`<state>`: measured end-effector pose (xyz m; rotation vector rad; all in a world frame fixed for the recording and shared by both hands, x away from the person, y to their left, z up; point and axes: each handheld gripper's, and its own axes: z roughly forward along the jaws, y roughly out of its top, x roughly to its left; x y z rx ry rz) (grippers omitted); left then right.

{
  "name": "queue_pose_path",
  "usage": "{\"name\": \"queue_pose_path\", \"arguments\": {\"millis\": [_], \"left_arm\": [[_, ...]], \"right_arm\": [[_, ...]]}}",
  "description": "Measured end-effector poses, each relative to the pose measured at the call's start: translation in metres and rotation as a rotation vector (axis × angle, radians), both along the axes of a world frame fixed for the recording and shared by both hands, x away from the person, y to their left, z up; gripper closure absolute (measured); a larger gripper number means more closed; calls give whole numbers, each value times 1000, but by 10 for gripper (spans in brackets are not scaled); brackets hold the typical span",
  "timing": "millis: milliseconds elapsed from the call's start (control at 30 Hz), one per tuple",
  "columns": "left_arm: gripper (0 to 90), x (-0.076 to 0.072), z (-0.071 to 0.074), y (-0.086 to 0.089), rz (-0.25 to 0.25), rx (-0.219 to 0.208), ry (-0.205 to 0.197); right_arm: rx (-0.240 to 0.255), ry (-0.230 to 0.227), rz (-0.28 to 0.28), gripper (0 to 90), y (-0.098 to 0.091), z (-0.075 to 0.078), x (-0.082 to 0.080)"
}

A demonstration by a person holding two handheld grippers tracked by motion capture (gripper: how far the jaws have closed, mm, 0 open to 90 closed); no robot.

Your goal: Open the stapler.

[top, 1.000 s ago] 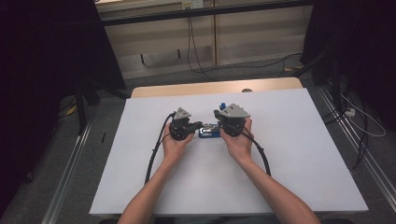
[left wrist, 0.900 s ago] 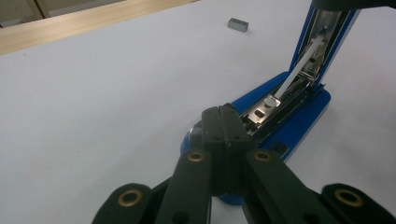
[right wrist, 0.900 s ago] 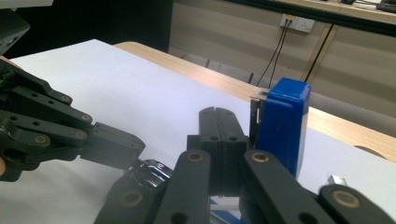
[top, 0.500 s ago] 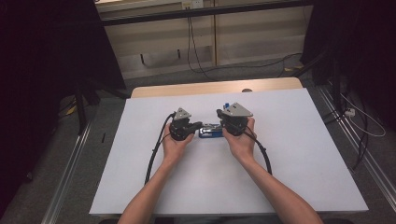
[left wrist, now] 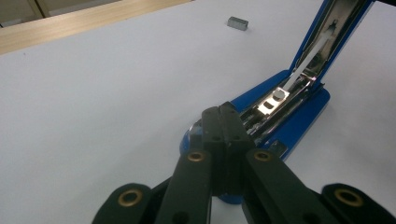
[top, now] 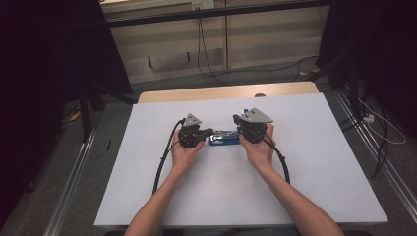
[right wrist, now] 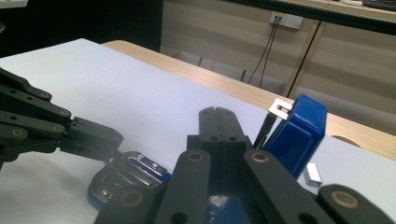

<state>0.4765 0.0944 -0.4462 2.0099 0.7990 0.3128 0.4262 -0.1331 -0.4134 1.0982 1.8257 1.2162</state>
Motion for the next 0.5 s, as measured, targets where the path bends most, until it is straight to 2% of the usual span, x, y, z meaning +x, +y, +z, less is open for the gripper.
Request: {"name": "queue_pose_path", "arguments": {"millis": [267,500], "left_arm": [[900,-1,0,0,5,-2,-2],[900,-1,-1,0,5,-4,1]], "right_arm": [[1,1,1,900,-2,0,-1],[-5,6,-14,900,-11,-1,-3]]}}
